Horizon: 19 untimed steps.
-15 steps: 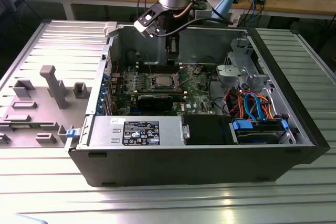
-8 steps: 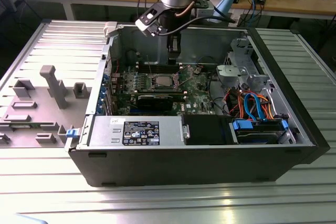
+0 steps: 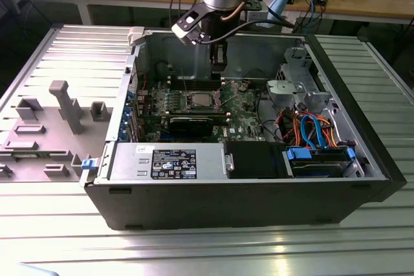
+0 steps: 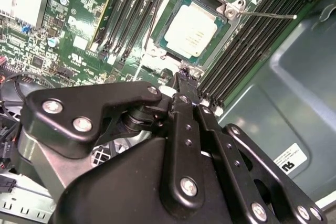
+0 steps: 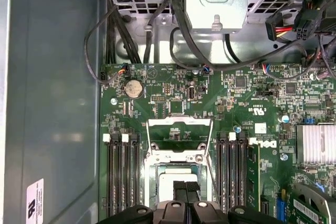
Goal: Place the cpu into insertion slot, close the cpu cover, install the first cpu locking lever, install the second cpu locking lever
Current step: 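Close the cpu cover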
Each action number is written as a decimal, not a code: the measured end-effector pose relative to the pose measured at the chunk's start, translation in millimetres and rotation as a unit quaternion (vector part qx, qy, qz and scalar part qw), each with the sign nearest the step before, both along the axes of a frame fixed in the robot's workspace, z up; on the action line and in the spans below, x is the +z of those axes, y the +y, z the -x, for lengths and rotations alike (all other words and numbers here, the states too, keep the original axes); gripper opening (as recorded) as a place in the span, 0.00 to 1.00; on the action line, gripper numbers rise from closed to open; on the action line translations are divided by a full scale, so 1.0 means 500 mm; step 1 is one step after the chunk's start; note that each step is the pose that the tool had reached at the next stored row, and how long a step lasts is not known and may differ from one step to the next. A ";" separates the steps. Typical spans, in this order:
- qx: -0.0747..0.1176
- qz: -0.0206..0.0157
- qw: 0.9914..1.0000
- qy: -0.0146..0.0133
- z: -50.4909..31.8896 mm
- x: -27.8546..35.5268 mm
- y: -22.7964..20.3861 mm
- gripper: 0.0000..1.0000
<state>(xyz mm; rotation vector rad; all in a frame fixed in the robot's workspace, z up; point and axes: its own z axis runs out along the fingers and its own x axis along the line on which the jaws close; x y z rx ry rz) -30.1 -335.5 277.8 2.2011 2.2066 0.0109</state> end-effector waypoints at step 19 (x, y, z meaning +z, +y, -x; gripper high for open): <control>0.000 0.000 1.000 0.000 -0.015 0.000 0.0000 0.11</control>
